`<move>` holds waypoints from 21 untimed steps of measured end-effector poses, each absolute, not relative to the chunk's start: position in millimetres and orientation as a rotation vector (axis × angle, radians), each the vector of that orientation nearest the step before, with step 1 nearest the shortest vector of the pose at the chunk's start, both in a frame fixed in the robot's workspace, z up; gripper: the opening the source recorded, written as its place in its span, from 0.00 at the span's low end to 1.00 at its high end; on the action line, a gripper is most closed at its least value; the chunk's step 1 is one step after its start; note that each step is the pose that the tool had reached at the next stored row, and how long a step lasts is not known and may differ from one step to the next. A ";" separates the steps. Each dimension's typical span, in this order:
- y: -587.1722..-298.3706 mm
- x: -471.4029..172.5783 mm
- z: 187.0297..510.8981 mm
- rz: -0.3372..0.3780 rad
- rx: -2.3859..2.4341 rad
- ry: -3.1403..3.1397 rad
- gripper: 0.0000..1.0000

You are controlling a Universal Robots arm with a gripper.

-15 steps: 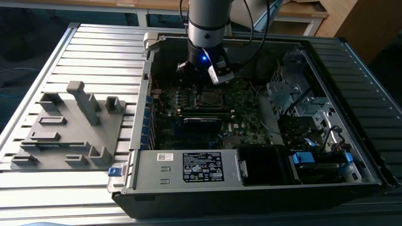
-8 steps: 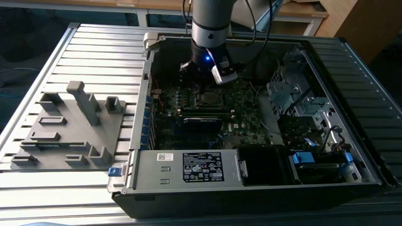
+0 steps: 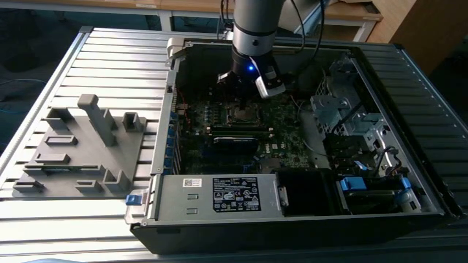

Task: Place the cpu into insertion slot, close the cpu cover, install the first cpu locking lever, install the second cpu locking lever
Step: 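Close the cpu cover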

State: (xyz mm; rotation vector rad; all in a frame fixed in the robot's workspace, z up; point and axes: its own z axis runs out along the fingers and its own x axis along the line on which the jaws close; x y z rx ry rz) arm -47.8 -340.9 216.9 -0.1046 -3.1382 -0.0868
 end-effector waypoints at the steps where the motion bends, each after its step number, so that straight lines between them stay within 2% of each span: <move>1: -340.9 -46.3 216.9 -0.087 -0.105 -3.138 0.11; 21: -340.8 -44.2 215.7 -0.084 -0.189 -3.144 0.11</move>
